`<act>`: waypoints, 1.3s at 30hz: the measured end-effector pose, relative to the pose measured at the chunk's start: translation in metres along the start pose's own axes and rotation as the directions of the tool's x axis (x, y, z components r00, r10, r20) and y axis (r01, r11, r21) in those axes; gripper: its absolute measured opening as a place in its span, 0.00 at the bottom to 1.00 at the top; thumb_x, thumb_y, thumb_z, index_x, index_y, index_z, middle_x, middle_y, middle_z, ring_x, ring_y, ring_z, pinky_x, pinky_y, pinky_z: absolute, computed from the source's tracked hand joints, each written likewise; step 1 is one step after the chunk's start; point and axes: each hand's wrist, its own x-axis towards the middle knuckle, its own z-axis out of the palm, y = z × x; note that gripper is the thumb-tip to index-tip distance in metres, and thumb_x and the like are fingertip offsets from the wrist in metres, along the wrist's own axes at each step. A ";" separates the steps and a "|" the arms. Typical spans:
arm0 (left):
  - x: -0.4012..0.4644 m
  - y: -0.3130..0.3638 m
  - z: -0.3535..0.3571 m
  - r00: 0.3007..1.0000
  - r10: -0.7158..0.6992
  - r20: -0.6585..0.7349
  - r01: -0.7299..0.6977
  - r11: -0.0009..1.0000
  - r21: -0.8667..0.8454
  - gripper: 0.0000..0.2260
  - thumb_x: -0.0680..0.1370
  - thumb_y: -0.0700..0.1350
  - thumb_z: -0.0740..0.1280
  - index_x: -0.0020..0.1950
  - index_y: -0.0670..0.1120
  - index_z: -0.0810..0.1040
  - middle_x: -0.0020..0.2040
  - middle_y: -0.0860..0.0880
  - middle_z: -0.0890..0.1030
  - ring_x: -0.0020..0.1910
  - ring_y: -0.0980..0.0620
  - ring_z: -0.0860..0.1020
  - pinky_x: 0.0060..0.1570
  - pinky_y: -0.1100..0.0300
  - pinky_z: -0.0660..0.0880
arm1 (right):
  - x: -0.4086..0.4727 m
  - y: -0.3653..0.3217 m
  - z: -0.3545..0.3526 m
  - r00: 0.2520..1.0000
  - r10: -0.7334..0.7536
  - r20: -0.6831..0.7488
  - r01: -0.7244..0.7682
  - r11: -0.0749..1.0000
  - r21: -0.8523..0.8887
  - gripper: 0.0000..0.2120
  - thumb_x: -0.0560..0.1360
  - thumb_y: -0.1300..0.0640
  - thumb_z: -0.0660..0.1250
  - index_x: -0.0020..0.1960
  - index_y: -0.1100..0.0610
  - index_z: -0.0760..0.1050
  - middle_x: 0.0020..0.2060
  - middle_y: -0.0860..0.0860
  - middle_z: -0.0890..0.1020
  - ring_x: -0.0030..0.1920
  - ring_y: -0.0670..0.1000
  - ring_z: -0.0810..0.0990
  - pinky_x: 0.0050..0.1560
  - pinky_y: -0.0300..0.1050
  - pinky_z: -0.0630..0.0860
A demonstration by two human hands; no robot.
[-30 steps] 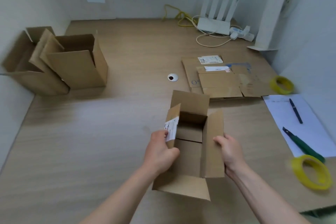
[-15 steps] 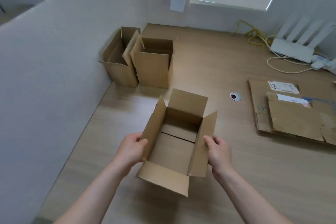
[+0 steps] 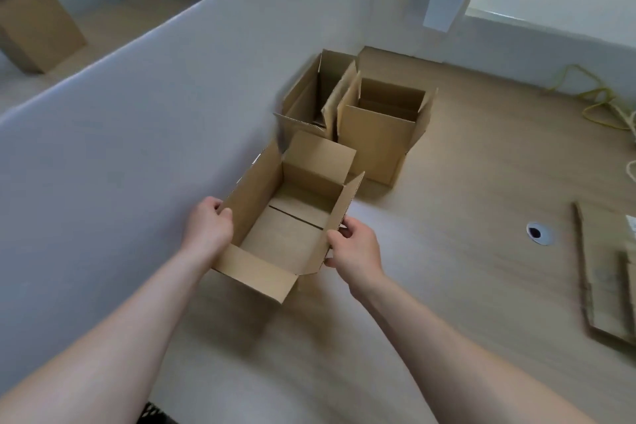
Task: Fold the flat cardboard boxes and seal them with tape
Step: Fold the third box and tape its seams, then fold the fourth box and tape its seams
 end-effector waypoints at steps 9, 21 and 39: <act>0.016 0.004 -0.001 0.992 0.061 -0.109 -0.028 0.958 0.284 0.09 0.80 0.41 0.61 0.57 0.41 0.77 0.56 0.39 0.80 0.56 0.37 0.77 0.53 0.51 0.73 | 0.014 -0.007 0.036 0.998 -0.029 0.061 0.033 0.997 -0.068 0.09 0.75 0.59 0.64 0.53 0.54 0.79 0.46 0.54 0.84 0.50 0.59 0.81 0.51 0.58 0.79; -0.012 0.029 0.012 0.905 0.342 -0.254 -0.187 0.855 0.484 0.20 0.78 0.40 0.63 0.70 0.44 0.70 0.65 0.41 0.73 0.61 0.36 0.70 0.54 0.40 0.72 | 0.023 0.013 0.006 0.991 -0.019 0.130 0.032 0.995 -0.093 0.24 0.77 0.51 0.64 0.69 0.60 0.68 0.36 0.41 0.73 0.39 0.47 0.71 0.45 0.51 0.73; -0.237 0.146 0.232 0.533 0.751 0.389 -0.844 0.503 0.186 0.15 0.80 0.46 0.62 0.66 0.47 0.76 0.64 0.49 0.76 0.63 0.46 0.72 0.52 0.53 0.73 | -0.065 0.103 -0.286 0.890 -0.003 -0.456 -0.086 0.981 -0.174 0.20 0.76 0.51 0.65 0.66 0.56 0.75 0.58 0.53 0.81 0.60 0.49 0.77 0.58 0.45 0.70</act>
